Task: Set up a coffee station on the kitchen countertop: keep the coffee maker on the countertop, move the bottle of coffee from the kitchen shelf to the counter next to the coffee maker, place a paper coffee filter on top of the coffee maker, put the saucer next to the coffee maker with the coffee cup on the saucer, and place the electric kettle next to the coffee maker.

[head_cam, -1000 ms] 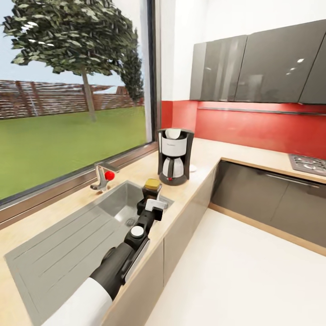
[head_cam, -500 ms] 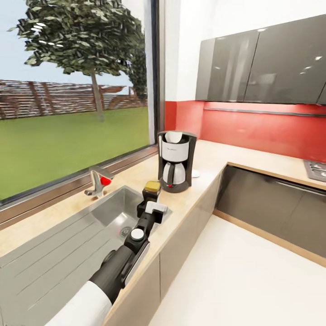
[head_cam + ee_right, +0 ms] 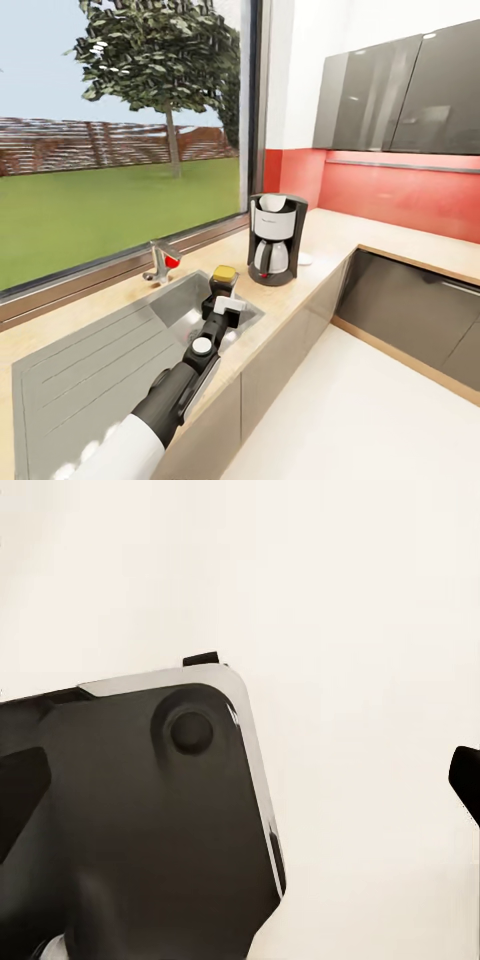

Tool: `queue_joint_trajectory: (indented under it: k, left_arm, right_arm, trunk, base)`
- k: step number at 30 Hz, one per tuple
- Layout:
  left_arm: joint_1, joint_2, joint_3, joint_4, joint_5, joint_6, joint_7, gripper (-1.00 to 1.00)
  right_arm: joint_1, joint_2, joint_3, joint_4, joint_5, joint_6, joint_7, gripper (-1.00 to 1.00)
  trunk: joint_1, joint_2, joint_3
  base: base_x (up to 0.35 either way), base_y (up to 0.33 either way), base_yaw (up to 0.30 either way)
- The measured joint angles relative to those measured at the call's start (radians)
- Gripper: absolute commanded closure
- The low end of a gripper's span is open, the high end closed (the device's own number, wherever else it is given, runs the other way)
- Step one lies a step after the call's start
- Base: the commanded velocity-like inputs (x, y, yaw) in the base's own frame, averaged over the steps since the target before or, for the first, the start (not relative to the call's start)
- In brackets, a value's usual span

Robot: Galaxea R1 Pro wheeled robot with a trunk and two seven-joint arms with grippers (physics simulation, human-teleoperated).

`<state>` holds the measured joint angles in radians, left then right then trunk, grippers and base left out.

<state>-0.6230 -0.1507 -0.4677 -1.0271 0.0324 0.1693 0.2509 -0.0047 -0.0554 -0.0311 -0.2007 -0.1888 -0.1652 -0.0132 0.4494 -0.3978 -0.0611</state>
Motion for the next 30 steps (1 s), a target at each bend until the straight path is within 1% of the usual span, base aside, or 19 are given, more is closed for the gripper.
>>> queue_joint_trajectory:
  k: [7,10,11,13,16,18,20,21,25,26,28,30]
  left_arm:
    - [0.0,0.0,0.003,0.005,0.001,-0.013,0.0,1.0]
    - [-0.004,0.001,0.019,0.053,0.007,-0.058,-0.001,1.0]
    - [-0.008,0.0,0.028,0.079,0.006,-0.082,-0.001,1.0]
    - [-0.013,-0.001,0.044,0.109,0.004,-0.109,-0.002,1.0]
    - [-0.027,-0.003,0.057,0.137,0.002,-0.128,-0.003,1.0]
    - [-0.059,-0.004,0.061,0.149,0.0,-0.132,-0.003,1.0]
    - [-0.102,-0.004,0.064,0.171,0.004,-0.133,-0.003,1.0]
    - [-0.114,-0.004,0.064,0.181,0.006,-0.133,-0.003,1.0]
    - [-0.2,-0.006,0.066,0.271,0.007,-0.138,-0.003,1.0]
    - [-0.209,-0.006,0.066,0.282,0.008,-0.139,-0.003,1.0]
    - [-0.239,-0.006,0.067,0.332,0.01,-0.144,-0.003,1.0]
    - [-0.255,-0.007,0.067,0.359,0.01,-0.146,-0.003,1.0]
  right_arm:
    - [0.0,0.0,0.0,0.0,0.0,0.001,0.0,-1.0]
    - [0.0,0.0,0.0,0.0,0.0,0.001,0.0,-1.0]
    - [0.0,0.0,0.0,0.0,0.0,0.001,0.0,-1.0]
    - [0.0,0.0,0.0,0.0,0.0,0.001,0.0,-1.0]
    - [0.0,0.0,0.001,0.002,0.002,0.001,0.0,-1.0]
    - [0.0,0.0,0.003,0.003,0.003,0.001,0.0,-1.0]
    - [0.0,0.0,0.006,0.004,0.005,0.0,0.001,-1.0]
    - [0.0,-0.001,0.007,0.004,0.005,0.0,0.002,-1.0]
    - [0.0,-0.002,0.008,0.004,0.006,0.0,0.002,-1.0]
    - [0.0,-0.002,0.008,0.004,0.006,0.0,0.002,-1.0]
    - [0.0,-0.003,0.008,0.004,0.006,-0.001,0.002,-1.0]
    - [-0.001,-0.003,0.008,0.004,0.006,-0.001,0.002,-1.0]
  trunk:
    - [0.0,0.0,0.0]
    - [0.0,0.0,0.0]
    - [0.0,0.0,0.0]
    - [0.0,0.0,0.0]
    - [0.0,0.0,0.0]
    - [0.0,0.0,0.0]
    - [0.0,0.0,0.0]
    - [0.0,0.0,0.0]
    - [0.0,0.0,0.0]
    - [0.0,0.0,0.0]
    - [0.0,0.0,0.0]
    - [0.0,0.0,0.0]
  base:
    - [0.0,-0.003,0.248]
    - [0.0,0.0,0.177]
    - [0.0,0.0,0.091]
    - [0.0,0.0,0.048]
    - [0.0,0.0,0.017]
    - [0.0,0.0,0.006]
    - [0.0,0.0,0.003]
    - [0.0,0.0,0.002]
    - [0.0,0.0,0.0]
    - [0.0,0.0,0.0]
    - [0.0,0.0,0.0]
    - [0.0,0.0,0.0]
